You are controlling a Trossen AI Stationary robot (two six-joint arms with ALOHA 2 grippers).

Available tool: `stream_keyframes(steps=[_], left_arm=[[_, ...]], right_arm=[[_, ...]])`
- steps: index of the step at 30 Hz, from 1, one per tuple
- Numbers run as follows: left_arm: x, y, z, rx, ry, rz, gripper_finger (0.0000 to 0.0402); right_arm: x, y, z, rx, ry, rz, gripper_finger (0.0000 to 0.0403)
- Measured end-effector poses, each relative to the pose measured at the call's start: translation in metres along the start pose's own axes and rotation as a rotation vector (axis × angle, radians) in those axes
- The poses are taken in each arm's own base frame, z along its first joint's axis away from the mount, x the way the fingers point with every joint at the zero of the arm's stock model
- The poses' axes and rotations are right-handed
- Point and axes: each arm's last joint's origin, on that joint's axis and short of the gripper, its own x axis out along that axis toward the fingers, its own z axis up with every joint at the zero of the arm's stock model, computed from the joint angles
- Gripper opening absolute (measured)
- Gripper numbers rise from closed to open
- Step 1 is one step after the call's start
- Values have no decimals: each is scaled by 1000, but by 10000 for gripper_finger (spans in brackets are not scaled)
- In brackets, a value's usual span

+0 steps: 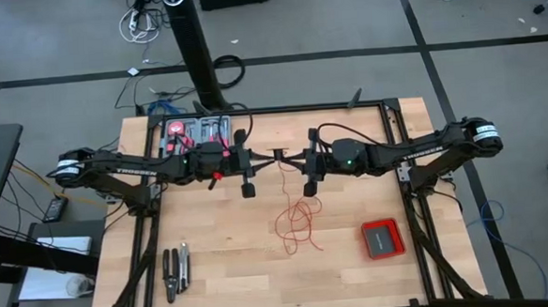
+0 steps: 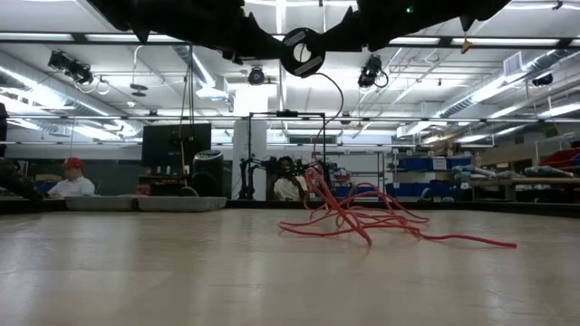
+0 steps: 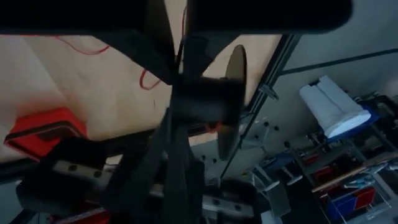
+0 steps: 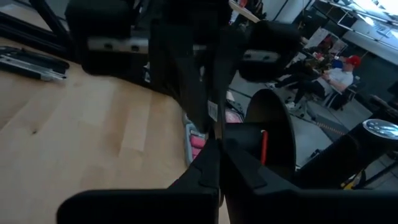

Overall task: Coil cords
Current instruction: Coil the red wire onto the spool

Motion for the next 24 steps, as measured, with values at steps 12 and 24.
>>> stream_keyframes(steps=[12, 24], left_arm=[[-33, 11, 19, -22, -2, 34, 133], [-34, 11, 16, -54, 33, 51, 131]], right_arm=[[-4, -2, 2, 0, 5, -7, 1], [-5, -1, 4, 10, -64, 143, 0]])
